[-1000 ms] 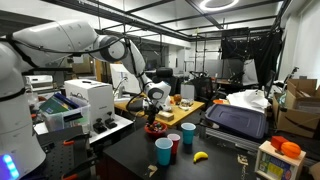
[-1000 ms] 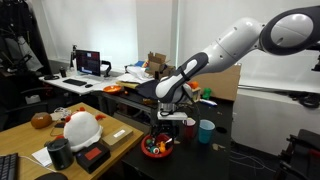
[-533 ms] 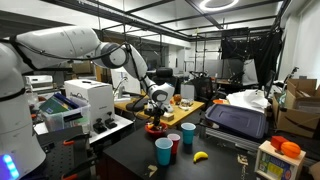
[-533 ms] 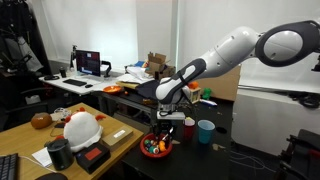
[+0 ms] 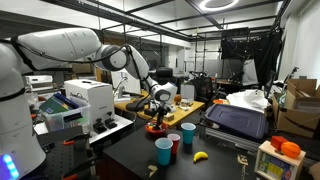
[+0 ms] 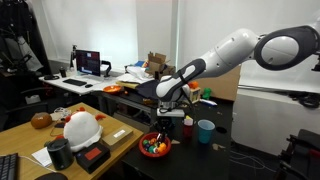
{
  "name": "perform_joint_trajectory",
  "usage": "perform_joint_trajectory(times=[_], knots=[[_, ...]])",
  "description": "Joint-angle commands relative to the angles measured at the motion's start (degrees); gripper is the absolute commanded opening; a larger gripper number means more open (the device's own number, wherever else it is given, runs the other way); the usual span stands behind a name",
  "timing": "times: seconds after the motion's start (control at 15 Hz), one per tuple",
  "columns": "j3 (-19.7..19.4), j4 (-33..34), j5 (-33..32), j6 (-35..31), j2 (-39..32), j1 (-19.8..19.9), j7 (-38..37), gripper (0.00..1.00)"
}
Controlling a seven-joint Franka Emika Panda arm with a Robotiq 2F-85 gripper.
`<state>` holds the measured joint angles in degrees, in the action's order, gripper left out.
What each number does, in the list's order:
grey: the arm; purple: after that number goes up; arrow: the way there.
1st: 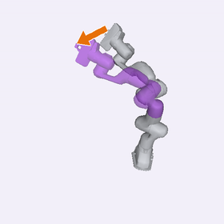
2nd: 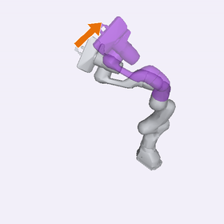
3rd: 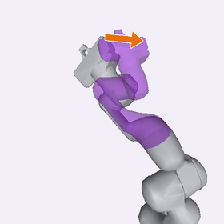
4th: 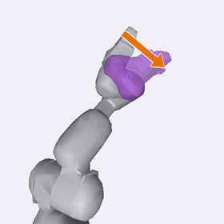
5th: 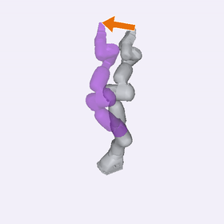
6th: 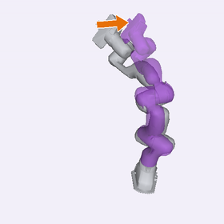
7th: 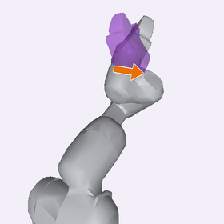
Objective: Put some of the things in the bowl into the blue cup at the back of the line of cups
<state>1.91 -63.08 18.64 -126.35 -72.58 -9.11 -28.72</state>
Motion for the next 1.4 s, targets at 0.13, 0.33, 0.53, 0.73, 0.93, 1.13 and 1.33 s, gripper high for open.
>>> perform_joint_trajectory(times=[0.13,0.33,0.53,0.73,0.93,1.13,1.33], knots=[[0.07,2.88,-0.96,3.33,-0.56,1.33,-1.39,0.01],[0.29,2.97,-0.77,4.00,-0.39,2.02,-1.07,0.01],[0.92,1.18,-0.40,4.59,1.47,2.85,0.10,0.01],[0.49,-1.87,0.08,4.31,4.48,2.93,1.36,0.01],[1.14,-5.31,0.59,4.62,8.33,3.91,3.07,0.01],[1.88,-10.19,1.30,4.00,13.21,5.15,5.63,0.01],[3.19,-15.01,2.31,3.11,17.96,7.15,8.02,0.01]])
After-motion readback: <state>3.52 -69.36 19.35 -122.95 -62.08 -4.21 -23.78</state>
